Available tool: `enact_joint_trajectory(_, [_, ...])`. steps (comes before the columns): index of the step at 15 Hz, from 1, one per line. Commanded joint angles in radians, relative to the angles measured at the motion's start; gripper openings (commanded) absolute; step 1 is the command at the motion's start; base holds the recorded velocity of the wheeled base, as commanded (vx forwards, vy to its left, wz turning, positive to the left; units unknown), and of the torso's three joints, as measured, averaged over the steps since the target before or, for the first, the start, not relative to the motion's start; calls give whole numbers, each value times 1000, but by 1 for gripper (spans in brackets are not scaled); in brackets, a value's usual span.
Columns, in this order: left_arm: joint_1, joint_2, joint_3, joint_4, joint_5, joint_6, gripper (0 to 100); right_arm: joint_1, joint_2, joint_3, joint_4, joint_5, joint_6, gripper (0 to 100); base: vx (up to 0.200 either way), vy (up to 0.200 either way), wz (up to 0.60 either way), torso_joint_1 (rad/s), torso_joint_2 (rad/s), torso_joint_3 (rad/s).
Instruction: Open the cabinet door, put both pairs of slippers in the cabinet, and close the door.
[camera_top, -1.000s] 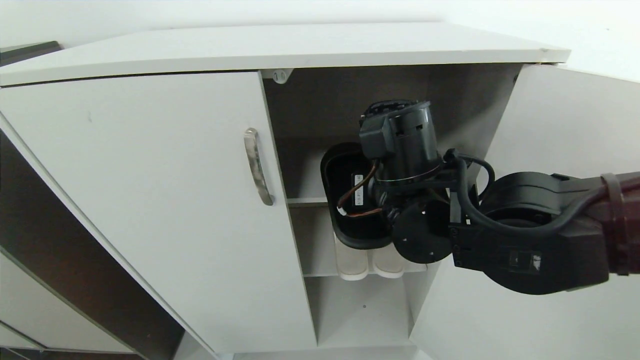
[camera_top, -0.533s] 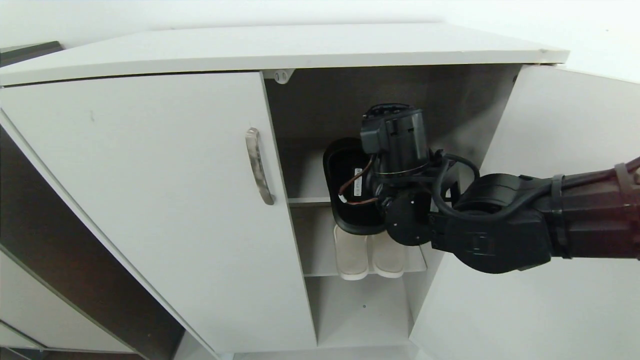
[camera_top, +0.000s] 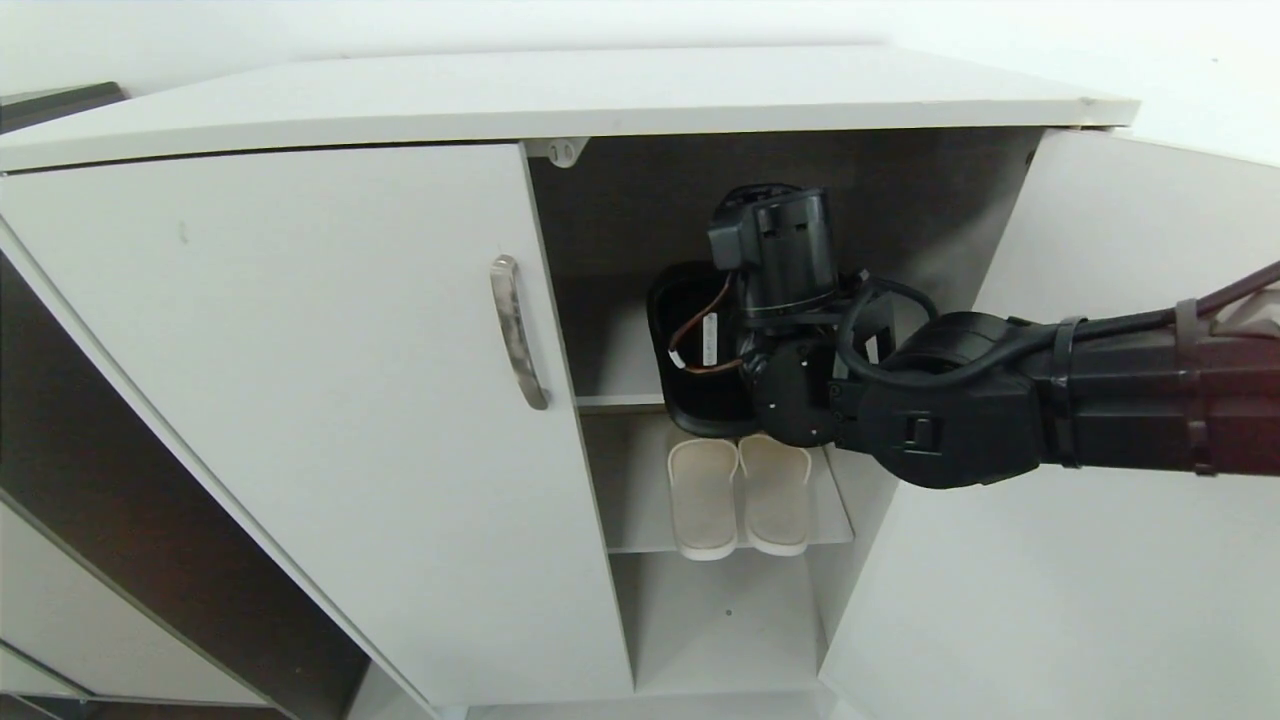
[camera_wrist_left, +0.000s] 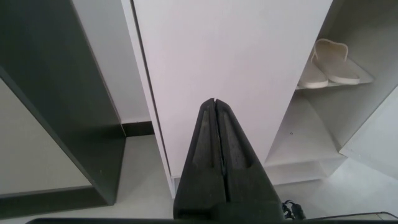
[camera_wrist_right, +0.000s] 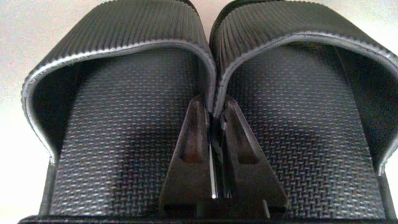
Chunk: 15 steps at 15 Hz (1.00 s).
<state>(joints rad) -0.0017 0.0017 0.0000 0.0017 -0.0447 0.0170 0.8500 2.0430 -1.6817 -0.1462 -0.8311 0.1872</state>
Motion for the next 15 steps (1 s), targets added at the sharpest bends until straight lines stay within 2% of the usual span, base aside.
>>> enact_joint_trajectory(1, [0,0,0,0,0,0,0,-9,20,-62,43,7,1,0,0,0,0,0,0,0])
enact_joint_trajectory(15, [0,0,0,0,0,-2,0,-16,66,-96,46,12,3,0,0,0,0,0,0,0])
